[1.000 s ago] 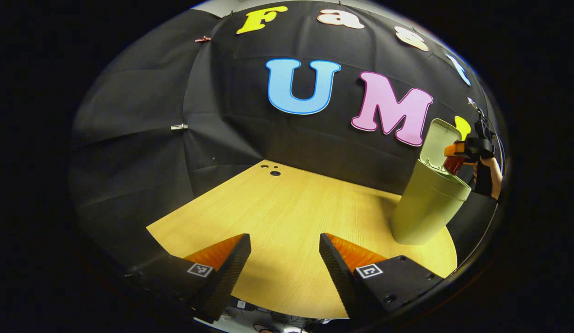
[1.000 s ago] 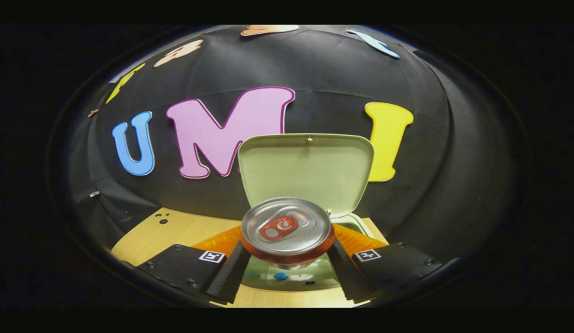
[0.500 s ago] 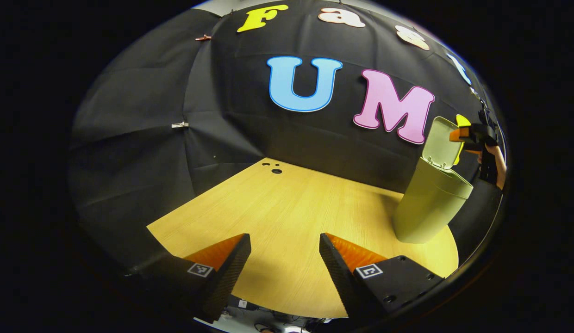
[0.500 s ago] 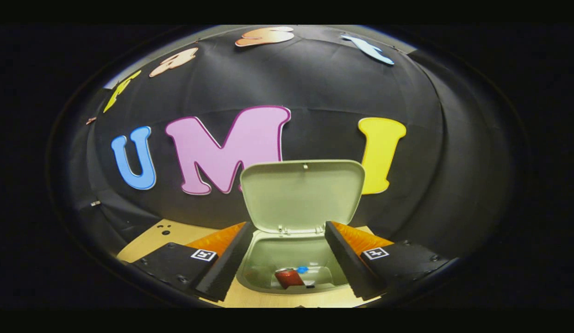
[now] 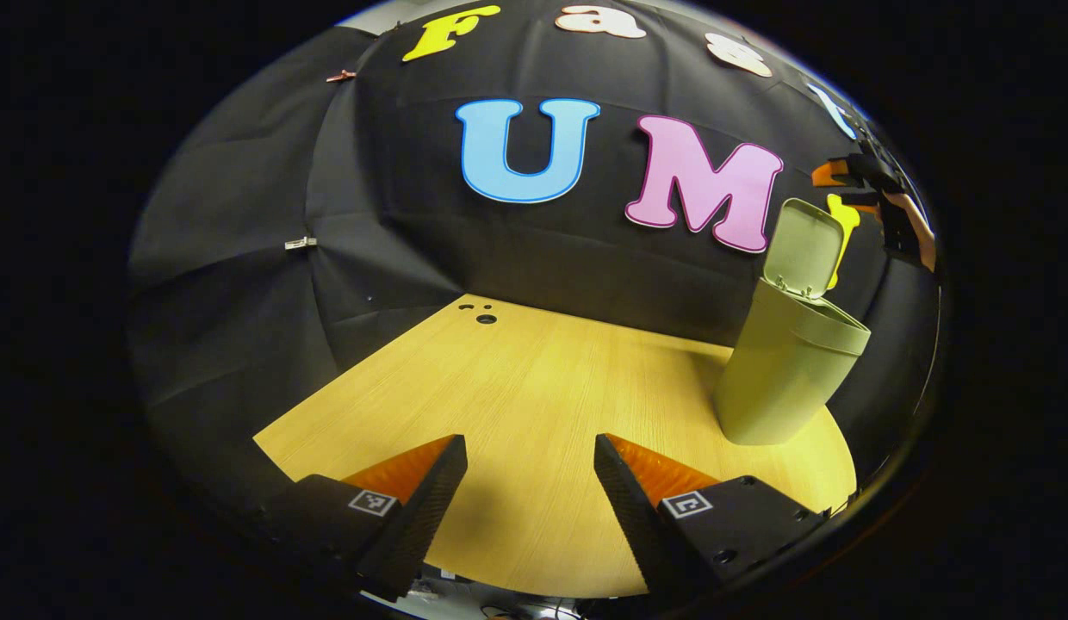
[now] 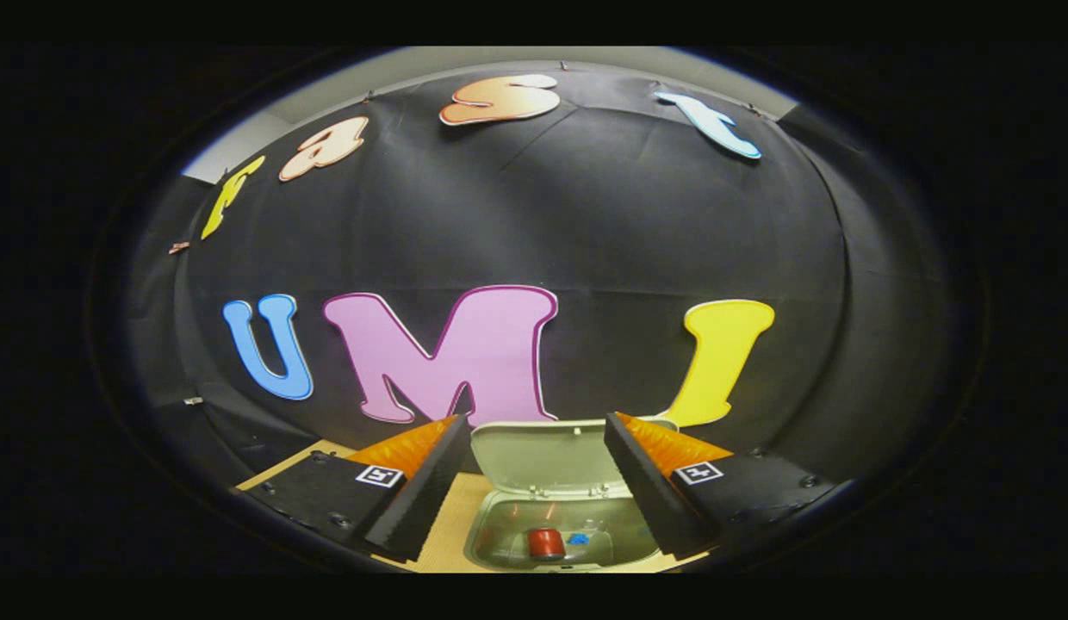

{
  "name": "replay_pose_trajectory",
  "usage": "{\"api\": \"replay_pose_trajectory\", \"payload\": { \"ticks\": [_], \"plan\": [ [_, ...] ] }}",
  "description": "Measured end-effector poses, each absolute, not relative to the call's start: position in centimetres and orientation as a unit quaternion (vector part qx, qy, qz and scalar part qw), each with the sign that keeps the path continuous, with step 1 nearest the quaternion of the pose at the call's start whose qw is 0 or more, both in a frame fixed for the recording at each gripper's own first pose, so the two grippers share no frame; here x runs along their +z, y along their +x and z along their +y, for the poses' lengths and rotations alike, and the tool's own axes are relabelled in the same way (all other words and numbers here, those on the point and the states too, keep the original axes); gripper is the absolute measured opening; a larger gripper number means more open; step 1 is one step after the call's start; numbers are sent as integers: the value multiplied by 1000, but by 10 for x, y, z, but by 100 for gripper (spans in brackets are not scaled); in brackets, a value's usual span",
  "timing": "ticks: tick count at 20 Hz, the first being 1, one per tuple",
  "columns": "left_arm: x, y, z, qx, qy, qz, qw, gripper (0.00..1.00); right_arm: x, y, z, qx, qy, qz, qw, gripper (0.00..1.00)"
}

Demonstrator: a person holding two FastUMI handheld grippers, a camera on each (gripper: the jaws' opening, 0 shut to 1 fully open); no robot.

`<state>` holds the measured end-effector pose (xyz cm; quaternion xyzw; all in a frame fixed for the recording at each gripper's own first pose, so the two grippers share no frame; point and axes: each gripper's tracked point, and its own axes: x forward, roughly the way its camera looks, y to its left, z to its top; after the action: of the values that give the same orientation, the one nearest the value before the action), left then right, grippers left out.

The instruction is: Press the lid of the desktop garbage bin to open it, pick up the crumpled paper on the desktop and throw it into the bin, then pick up the pop can on the desktop and drop it into the bin, and finally close the garbage bin lid.

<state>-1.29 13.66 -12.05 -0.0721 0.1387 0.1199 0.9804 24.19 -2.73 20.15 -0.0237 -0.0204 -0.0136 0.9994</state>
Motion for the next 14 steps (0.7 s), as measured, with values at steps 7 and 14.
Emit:
{"api": "replay_pose_trajectory", "payload": {
  "ticks": [7, 14],
  "plan": [
    [-123, 2, 148, 154, -85, 136, 975, 96, 201, 310, -43, -30, -4, 20, 999, 98],
    [-137, -4, 154, 189, -105, 149, 965, 96, 170, 326, -52, -23, -15, 69, 997, 97]
  ]
}}
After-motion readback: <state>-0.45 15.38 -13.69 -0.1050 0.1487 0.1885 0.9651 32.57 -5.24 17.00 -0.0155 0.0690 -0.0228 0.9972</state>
